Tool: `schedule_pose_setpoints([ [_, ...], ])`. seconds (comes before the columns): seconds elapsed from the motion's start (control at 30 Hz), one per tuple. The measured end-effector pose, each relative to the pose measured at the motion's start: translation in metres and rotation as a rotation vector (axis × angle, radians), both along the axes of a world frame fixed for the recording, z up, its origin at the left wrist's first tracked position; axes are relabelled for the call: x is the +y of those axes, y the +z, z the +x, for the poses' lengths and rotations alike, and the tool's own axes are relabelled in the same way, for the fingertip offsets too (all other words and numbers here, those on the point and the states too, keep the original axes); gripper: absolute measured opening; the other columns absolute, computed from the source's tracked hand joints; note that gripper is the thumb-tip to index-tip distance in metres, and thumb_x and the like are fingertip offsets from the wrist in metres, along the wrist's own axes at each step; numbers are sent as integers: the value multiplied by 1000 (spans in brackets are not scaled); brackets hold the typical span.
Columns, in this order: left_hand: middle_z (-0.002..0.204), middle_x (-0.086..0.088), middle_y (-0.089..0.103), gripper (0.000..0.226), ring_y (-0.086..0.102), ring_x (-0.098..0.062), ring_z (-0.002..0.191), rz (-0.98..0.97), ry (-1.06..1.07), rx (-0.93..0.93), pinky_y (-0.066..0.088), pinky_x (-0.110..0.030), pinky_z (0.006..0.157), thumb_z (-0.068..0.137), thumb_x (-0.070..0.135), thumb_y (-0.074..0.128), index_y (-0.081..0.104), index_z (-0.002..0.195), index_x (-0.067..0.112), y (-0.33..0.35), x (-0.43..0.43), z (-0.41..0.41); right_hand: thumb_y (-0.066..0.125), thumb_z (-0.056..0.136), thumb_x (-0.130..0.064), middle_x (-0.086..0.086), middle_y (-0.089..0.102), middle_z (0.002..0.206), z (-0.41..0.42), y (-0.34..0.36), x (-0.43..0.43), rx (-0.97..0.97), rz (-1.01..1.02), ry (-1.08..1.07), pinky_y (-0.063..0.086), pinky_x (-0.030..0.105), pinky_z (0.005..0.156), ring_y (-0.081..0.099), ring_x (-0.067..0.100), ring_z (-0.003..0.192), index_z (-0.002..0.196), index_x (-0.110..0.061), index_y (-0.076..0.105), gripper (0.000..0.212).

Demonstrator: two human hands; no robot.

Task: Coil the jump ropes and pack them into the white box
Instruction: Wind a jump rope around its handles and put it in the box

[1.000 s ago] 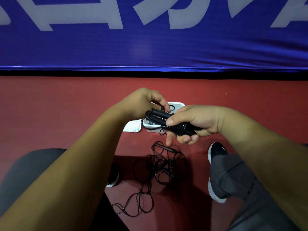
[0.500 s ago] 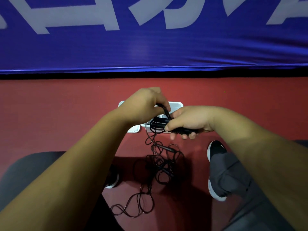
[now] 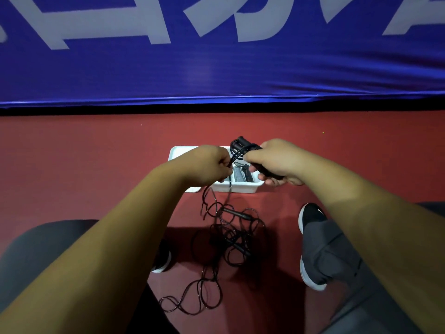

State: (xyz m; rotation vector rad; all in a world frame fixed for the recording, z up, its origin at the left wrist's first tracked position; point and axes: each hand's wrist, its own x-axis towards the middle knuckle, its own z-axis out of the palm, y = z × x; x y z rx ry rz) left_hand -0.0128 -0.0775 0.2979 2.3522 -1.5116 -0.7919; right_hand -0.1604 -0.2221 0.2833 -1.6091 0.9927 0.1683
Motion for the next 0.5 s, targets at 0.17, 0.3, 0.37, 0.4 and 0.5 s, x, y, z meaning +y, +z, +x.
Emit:
schedule_pose_setpoints([
  [0.17, 85, -10, 76, 10, 75, -20, 74, -103, 122, 269, 62, -42, 76, 95, 21, 74, 71, 94, 11, -2, 2, 8, 71, 96, -39, 1, 69, 89, 0, 12, 5, -106, 98, -32, 51, 27, 54, 57, 12, 59, 121, -11, 66, 38],
  [0.3, 71, -7, 65, 32, 62, -13, 61, -207, 189, 355, 53, -29, 61, 90, 28, 84, 63, 90, 4, 6, 1, 9, 62, 96, -68, 2, 74, 85, 1, 17, 3, -178, 130, -157, 50, 28, 56, 59, 15, 59, 118, -12, 71, 61],
  [0.37, 65, 3, 53, 35, 47, -7, 55, -269, 181, 394, 41, -19, 53, 88, 28, 85, 59, 84, 6, 10, 2, 6, 56, 94, -78, 1, 76, 84, 1, 17, 1, -181, 131, -177, 51, 30, 59, 61, 15, 59, 115, -13, 72, 70],
  [0.4, 64, 4, 49, 36, 41, -5, 53, -298, 184, 428, 35, -17, 50, 88, 26, 86, 57, 83, 5, 12, 2, 4, 55, 94, -80, 1, 76, 85, 1, 16, 1, -180, 133, -184, 51, 30, 60, 61, 15, 59, 115, -13, 73, 72],
  [0.5, 62, 1, 50, 38, 43, -5, 52, -383, 186, 487, 34, -17, 50, 88, 17, 85, 52, 82, -2, 17, 2, -2, 58, 94, -77, 2, 76, 87, 2, 14, 0, -198, 156, -205, 49, 30, 59, 61, 15, 59, 118, -14, 72, 69],
])
